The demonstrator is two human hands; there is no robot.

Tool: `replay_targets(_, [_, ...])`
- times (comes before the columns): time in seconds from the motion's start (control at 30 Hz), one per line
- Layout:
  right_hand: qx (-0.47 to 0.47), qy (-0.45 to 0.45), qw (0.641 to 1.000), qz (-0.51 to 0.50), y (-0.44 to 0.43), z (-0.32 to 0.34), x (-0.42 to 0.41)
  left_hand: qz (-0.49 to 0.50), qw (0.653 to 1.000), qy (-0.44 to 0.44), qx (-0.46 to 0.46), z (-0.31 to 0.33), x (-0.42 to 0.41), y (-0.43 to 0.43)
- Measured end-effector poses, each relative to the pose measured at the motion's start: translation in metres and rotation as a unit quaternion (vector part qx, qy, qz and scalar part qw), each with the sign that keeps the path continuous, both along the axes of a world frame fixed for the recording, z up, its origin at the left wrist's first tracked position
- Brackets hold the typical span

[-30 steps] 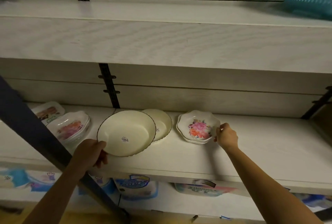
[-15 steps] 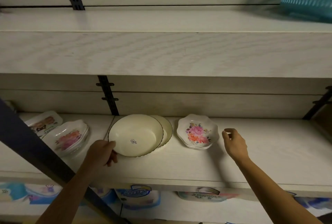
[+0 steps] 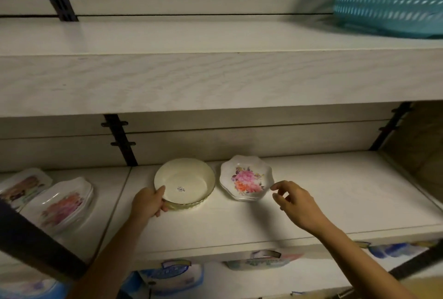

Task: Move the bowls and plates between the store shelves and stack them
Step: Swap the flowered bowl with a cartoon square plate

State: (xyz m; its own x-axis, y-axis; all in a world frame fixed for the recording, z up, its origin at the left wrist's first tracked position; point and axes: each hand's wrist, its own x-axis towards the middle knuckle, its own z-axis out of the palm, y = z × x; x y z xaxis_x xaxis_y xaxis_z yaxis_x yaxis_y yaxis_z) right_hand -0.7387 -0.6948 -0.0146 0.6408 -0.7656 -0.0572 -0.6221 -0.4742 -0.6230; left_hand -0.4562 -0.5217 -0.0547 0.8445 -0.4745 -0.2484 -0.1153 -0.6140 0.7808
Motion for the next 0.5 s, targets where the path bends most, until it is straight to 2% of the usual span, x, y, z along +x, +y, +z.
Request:
replay_targets(0.2, [-0.024, 0.023, 0.999, 0.038, 0.011, 0.005, 0.000, -0.053, 0.979, -0.130, 0.145, 0.005, -0.006, 0.003])
replay_targets(0.33, [-0.048, 0.034, 0.994, 0.097, 0.019, 0.012, 0.007, -0.115, 0.964, -0.193, 0.145, 0.015, -0.018, 0.017])
replay_targets(0.5, [-0.089, 0.030, 0.979, 0.181, 0.032, 0.020, 0.027, -0.193, 0.946, -0.209, 0.159, 0.037, -0.027, 0.053])
